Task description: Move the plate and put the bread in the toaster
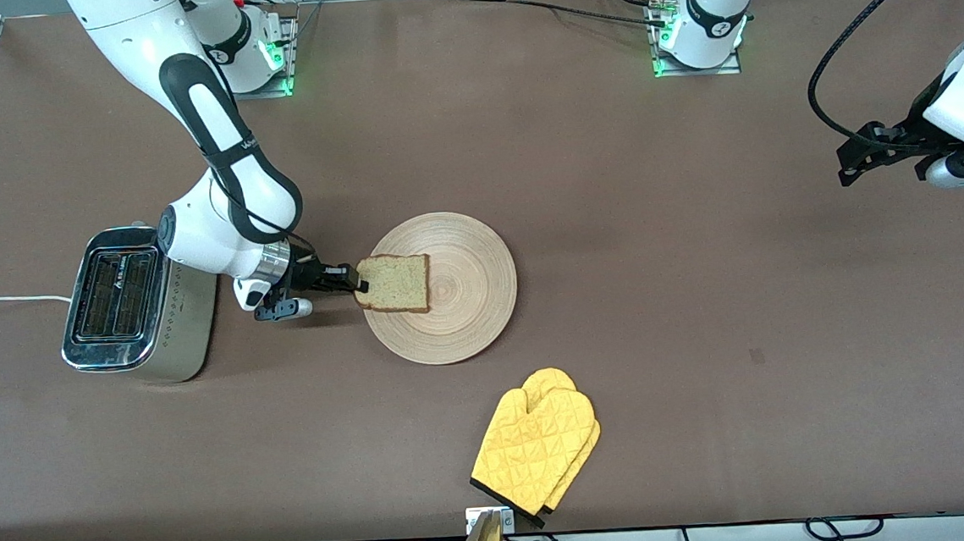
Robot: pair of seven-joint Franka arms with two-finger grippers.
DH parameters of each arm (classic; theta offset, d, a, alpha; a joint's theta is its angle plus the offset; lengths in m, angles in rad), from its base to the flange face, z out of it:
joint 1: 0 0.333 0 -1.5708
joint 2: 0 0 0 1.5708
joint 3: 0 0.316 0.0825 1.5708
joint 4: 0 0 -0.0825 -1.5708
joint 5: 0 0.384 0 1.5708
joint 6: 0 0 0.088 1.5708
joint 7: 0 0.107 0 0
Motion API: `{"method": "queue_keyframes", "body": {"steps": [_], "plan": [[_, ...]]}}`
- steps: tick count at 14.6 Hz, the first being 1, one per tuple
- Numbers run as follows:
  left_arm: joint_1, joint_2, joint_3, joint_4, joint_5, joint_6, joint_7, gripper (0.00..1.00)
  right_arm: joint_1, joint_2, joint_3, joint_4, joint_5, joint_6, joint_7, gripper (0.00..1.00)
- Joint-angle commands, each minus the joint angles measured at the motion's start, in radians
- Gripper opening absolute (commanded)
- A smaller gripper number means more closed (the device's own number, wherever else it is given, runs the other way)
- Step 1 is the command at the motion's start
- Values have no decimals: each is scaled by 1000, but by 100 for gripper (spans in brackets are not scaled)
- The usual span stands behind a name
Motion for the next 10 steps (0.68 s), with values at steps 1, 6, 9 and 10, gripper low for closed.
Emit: {"method": "queue_keyframes", "body": {"steps": [1, 6, 9, 10], "plan": [[11, 13, -7, 31, -16, -24, 9, 100, -19, 11, -5, 19, -28, -32, -15, 22], [13, 13, -7, 31, -16, -24, 9, 100, -22, 11, -5, 19, -29, -38, -15, 22], [13, 13, -7, 31, -16, -24, 9, 100, -22, 11, -5, 19, -31, -38, -15, 22], [13, 13, -7, 31, -16, -24, 9, 100, -22, 11, -5, 19, -31, -38, -17, 22]]}}
